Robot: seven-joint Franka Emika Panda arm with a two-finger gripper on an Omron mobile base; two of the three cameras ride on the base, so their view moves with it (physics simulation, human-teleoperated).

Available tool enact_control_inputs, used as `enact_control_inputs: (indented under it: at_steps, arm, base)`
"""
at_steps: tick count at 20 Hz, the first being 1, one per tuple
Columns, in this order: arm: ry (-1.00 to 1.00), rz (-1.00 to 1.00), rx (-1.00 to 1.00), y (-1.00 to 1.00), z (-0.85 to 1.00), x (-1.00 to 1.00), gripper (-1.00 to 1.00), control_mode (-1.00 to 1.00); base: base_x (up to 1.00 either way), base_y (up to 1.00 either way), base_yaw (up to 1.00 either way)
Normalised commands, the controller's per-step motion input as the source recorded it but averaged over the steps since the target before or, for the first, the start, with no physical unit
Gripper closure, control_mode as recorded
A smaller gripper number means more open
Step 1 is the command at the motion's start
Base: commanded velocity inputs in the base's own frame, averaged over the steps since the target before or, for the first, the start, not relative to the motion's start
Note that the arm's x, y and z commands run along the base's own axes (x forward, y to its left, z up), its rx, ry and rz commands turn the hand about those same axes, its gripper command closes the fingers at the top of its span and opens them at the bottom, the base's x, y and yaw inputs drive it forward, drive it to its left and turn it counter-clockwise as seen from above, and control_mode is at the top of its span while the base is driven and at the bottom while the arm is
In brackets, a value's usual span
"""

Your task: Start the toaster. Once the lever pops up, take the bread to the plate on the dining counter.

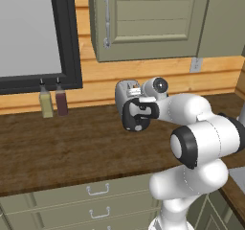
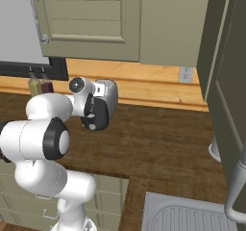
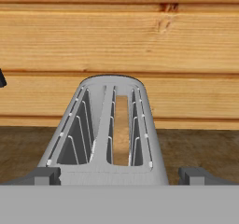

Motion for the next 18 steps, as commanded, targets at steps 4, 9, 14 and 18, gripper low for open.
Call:
enact_control_inputs:
  at_steps: [4,9,14,18]
  arm:
    - [0.0,0.0,0.0,0.0,0.0,0.0,-1.0,-1.0]
    - [0.0,0.0,0.0,0.0,0.0,0.0,-1.0,-1.0]
    - [0.0,0.0,0.0,0.0,0.0,0.0,-1.0,-1.0]
    - [0.0,0.0,0.0,0.0,0.0,0.0,-1.0,-1.0]
  base:
    - [0.0,0.0,0.0]
    - [0.0,0.0,0.0]
    - [0.0,0.0,0.0]
    - [0.0,0.0,0.0]
